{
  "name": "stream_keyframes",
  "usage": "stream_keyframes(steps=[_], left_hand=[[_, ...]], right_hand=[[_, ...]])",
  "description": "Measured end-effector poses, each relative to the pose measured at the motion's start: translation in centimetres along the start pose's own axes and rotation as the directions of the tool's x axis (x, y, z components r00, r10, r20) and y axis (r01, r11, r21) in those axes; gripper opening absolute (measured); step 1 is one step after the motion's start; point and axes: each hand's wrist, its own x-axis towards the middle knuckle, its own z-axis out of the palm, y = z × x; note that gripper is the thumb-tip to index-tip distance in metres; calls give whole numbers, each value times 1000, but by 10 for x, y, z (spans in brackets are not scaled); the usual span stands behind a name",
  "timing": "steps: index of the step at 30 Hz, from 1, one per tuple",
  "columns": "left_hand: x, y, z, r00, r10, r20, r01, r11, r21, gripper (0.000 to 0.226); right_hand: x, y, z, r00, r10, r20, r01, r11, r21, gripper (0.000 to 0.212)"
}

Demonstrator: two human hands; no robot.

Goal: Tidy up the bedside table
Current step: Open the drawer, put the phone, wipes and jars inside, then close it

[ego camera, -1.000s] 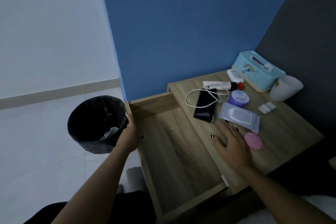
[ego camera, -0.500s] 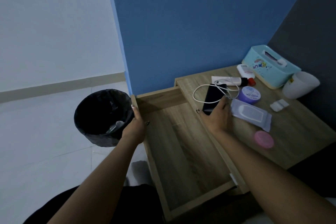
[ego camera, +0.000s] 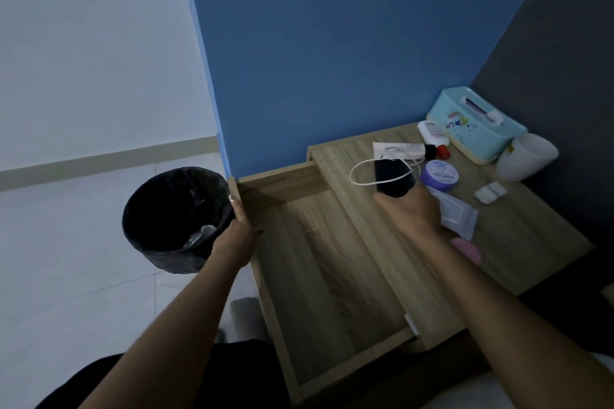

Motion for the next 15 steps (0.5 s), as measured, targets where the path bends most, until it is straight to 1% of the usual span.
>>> stream_keyframes(steps=[3, 6, 8, 9, 12, 15], left_hand=[[-2, 2, -2, 1000, 12, 3, -12, 1000, -3, 90], [-2, 4, -3, 1000, -11, 10, 11, 1000, -15, 90], [0, 4, -2, 1000, -18, 17, 18, 999, -30, 90], [0, 5, -2, 1000, -19, 18, 20, 999, -45, 90], [-2, 6, -2, 999, -24, 23, 25, 998, -63, 92], [-2, 7, -2, 999, -30, 31, 32, 997, -70, 92]], right_hand=[[-18, 2, -13, 1000, -6, 26, 4, 999, 54, 56], [-45, 9, -18, 998, -38, 48, 33, 995, 99, 37], [-61, 16, -16, 997, -37, 63, 29, 991, 132, 30], [-68, 20, -14, 996, -36, 75, 25, 989, 147, 31], [-89, 20, -5, 992, -49, 116, 30, 986, 165, 50], [-112, 13, 3, 987, -76, 144, 46, 978, 205, 53]])
